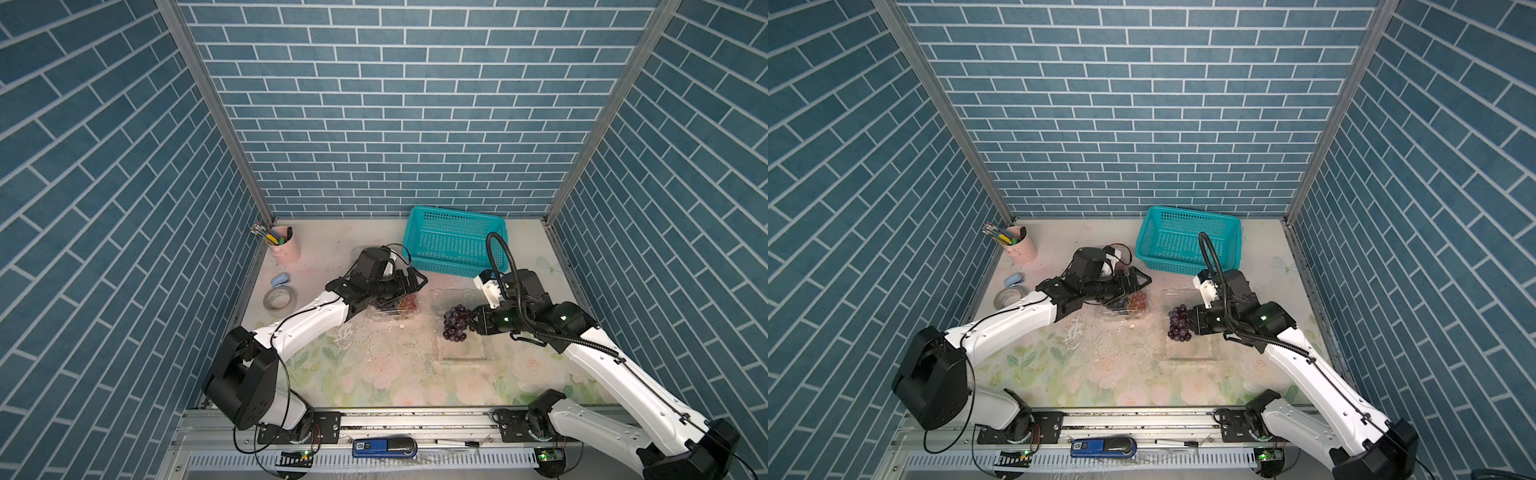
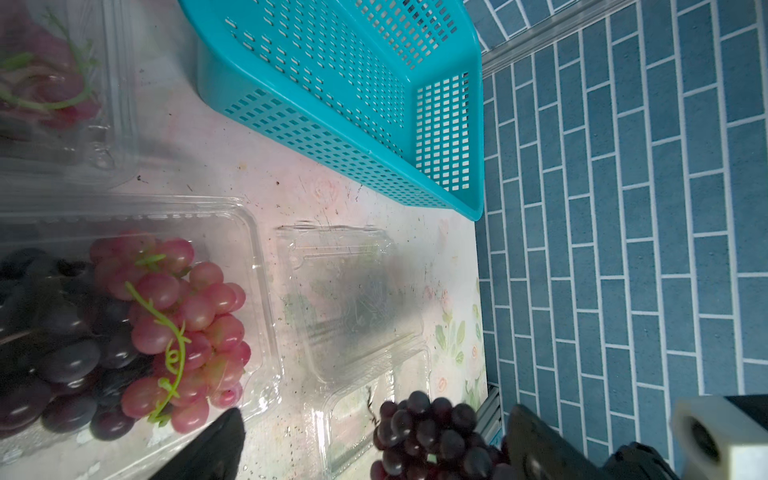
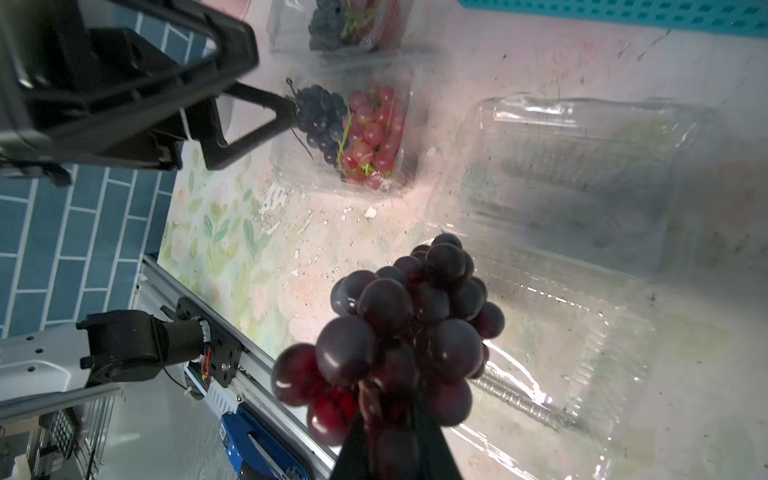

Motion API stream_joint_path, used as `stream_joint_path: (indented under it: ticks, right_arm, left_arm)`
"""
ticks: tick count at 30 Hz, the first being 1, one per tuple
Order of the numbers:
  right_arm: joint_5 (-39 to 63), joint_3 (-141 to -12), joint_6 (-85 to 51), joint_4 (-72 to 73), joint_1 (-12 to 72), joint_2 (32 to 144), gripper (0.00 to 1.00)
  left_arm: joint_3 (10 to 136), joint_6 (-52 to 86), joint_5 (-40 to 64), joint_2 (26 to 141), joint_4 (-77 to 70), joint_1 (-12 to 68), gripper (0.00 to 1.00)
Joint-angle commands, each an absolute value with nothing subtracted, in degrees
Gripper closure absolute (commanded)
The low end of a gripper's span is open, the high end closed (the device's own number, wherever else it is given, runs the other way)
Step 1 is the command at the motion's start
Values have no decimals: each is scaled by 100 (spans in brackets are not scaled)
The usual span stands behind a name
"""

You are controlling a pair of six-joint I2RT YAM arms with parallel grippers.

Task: Pack grapes into containers
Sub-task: Place the grape into the packing box.

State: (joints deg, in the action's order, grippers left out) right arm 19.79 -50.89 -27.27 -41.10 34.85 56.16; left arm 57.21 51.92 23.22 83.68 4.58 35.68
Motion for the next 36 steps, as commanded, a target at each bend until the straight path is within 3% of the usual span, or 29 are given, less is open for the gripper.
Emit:
stream_joint_path:
  ticks: [1,10,17,24,34,36]
  right_arm:
    - [2178,-4811,-2900,-3725,3627,5649,84]
    - [1672,-4139,-2782,-3496,3647,6008,83]
    - [426,-4108,-2827,-3876,3629,6512,76]
    - [-177,-4279,-3090,-4445,3627,6752,60]
    - [-388,-5207,-3245,-5574,3630,6449,48]
    - [-438,-5379,-3250,-5627,3624,6359,41]
  left_arm:
    - [5635,5170,2211,8306,378,3638,0]
    - [5602,5156,2170,8327,420,3683,1]
    - [5607,5162,2171,8366,413,3700,0]
    - [5642,5165,2207,8463,404,3709,0]
    - [5687,5195,2274,8658,302,3788,0]
    - [5671,5223,2276,8674,261,3797,0]
